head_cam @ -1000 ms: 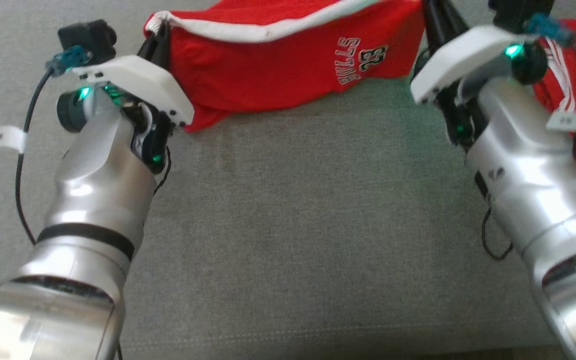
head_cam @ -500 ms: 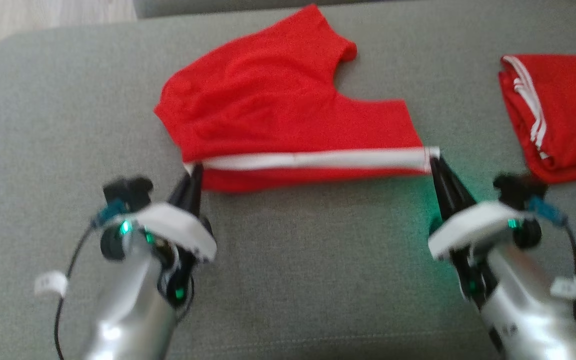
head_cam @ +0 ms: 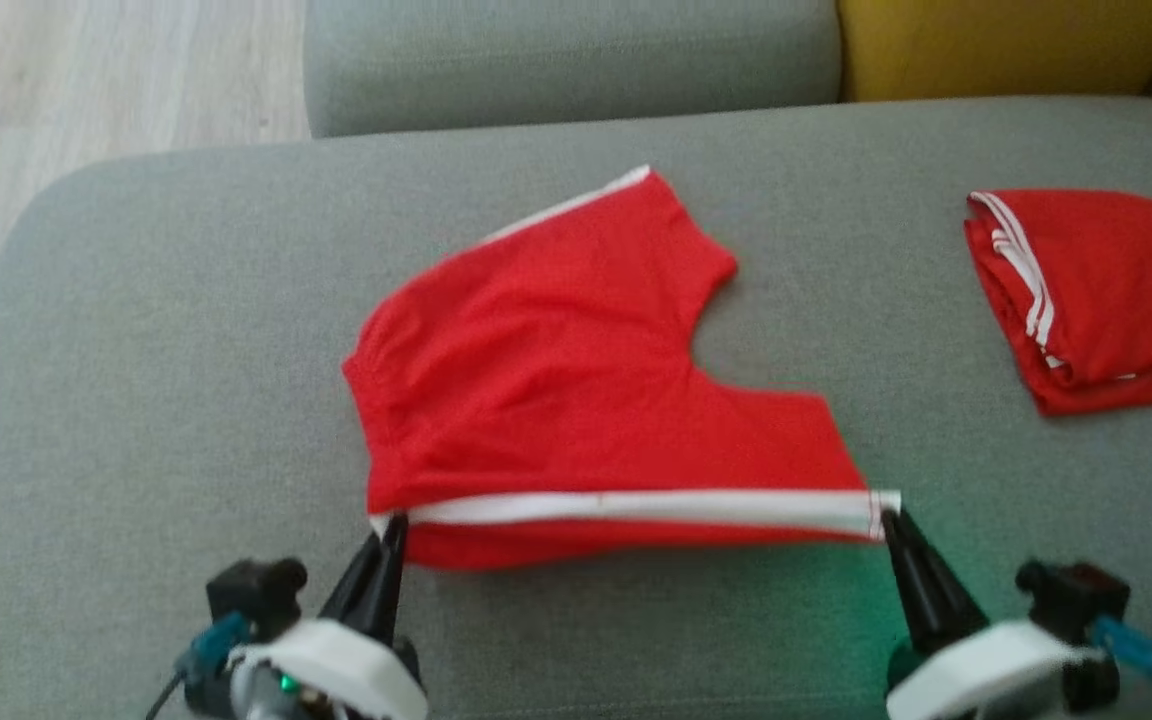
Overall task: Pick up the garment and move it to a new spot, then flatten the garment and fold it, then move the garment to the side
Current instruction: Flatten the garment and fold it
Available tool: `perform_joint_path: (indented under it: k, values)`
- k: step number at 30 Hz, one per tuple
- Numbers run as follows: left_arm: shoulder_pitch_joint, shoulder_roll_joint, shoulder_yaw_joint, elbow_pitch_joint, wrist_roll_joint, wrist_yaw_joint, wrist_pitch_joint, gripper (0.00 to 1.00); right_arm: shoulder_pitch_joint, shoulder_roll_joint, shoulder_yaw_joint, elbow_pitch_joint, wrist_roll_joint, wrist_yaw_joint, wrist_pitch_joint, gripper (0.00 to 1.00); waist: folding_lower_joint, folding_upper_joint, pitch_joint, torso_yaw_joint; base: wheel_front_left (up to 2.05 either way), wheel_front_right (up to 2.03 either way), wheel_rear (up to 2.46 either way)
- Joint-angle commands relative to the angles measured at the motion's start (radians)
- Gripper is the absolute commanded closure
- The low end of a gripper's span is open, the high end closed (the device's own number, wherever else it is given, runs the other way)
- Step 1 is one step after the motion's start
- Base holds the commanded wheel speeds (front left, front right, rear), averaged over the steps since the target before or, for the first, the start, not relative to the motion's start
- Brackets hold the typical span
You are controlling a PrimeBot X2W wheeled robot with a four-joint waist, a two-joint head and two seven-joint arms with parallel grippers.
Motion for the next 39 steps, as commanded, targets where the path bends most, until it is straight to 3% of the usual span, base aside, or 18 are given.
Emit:
perform_joint_path:
  k: [1, 10, 18, 26, 39]
  values:
    - [-0.006, 0.027, 0.037, -0.075, -0.001, 0.017, 0.013, 1.0, 0.025, 0.007, -0.008, -0.083, -0.026, -0.001, 0.024, 1.0, 0.0001, -0.0001, -0.016, 0.004, 0.0, 0.0, 0.0]
    - [0.119, 0.059, 0.04, -0.287, -0.013, 0.08, 0.117, 1.0, 0.213, 0.078, -0.12, -0.336, -0.103, -0.001, 0.172, 1.0, 0.0001, -0.0001, -0.036, 0.013, 0.0, 0.0, 0.0]
    - [0.089, 0.071, 0.051, -0.345, -0.033, 0.1, 0.185, 1.0, 0.131, 0.077, -0.14, -0.386, -0.112, -0.001, 0.243, 1.0, 0.0001, -0.0001, -0.003, 0.012, 0.0, 0.0, 0.0]
    - [-0.08, 0.062, 0.062, -0.321, -0.052, 0.084, 0.222, 1.0, -0.192, -0.023, -0.085, -0.249, -0.07, -0.001, 0.223, 1.0, 0.0001, -0.0001, 0.124, 0.044, 0.0, 0.0, 0.0]
    - [-0.375, -0.002, 0.075, -0.079, -0.107, 0.04, 0.2, 1.0, -0.716, -0.091, 0.136, 0.219, 0.065, -0.001, 0.127, 1.0, 0.0001, -0.0001, 0.281, 0.142, 0.0, 0.0, 0.0]
